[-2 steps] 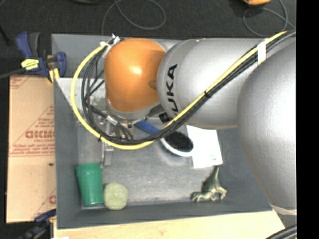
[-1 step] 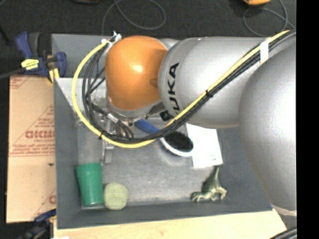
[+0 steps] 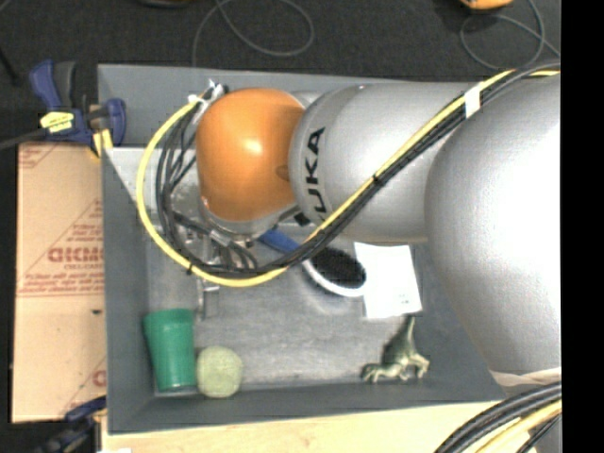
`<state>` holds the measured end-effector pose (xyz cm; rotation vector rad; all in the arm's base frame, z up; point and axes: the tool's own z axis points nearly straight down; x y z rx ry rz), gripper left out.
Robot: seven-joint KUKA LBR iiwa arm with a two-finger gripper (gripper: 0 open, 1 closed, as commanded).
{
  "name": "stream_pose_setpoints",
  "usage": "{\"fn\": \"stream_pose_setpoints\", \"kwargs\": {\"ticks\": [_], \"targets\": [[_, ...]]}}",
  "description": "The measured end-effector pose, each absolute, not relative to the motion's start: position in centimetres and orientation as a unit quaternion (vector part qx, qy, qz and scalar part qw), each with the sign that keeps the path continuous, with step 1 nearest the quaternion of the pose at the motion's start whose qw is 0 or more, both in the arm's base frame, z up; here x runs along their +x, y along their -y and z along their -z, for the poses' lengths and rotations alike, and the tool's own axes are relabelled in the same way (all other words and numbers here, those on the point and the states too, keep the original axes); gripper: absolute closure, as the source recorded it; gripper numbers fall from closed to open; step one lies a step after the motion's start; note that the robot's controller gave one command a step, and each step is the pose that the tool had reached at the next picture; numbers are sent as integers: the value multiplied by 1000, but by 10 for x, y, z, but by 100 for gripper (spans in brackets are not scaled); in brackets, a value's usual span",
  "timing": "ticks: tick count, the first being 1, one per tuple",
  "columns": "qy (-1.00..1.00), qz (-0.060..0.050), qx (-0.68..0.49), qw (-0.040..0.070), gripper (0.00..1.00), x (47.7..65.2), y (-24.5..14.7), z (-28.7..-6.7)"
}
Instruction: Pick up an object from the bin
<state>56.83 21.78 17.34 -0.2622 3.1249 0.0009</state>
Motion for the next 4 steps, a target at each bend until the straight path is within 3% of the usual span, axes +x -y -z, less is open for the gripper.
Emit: {"fn": "stream_pose_setpoints", "kwargs": {"ticks": [1, 2, 3, 4], "targets": [[-973, 0, -232, 4, 0, 587, -217, -89], [-967, 0, -255, 0, 0, 579, -219, -95], [-911, 0, -413, 2, 0, 536, -208, -83], [-897, 2, -441, 19, 100, 532, -182, -80]]}}
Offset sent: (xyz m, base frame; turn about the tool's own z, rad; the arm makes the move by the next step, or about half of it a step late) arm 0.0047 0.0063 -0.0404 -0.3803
